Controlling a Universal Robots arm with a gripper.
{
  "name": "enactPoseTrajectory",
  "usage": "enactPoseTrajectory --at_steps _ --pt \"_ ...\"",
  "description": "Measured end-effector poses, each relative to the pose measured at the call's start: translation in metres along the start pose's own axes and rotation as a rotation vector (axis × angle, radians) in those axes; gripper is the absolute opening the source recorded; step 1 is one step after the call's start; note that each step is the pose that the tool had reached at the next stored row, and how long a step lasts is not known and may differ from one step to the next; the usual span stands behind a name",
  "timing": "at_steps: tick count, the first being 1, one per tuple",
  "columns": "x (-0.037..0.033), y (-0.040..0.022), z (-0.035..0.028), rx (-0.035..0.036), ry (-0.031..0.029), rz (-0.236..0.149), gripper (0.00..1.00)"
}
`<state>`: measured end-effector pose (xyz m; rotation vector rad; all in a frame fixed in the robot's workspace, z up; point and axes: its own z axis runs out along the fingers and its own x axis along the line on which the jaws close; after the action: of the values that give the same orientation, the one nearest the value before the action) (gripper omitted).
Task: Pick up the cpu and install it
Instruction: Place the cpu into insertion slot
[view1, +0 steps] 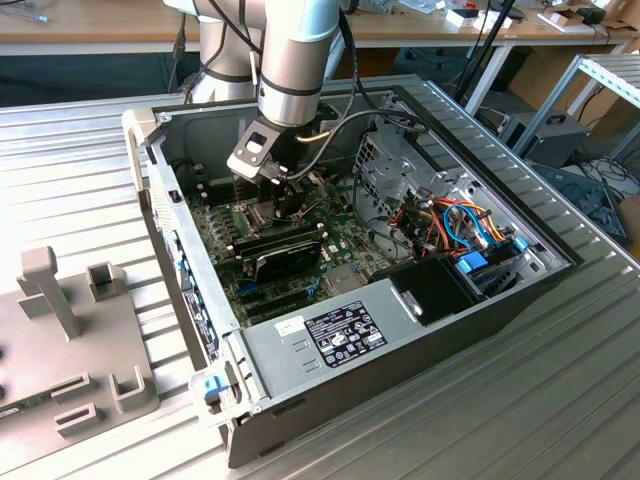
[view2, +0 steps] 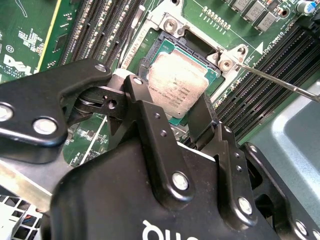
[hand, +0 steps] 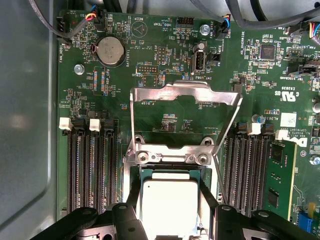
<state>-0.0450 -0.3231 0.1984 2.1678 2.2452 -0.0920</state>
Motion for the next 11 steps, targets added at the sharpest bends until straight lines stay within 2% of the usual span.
enactPoseTrajectory --at_steps 11 --pt "-0.0002 -0.0001 0.001 0.0001 0.0004 0.001 0.55"
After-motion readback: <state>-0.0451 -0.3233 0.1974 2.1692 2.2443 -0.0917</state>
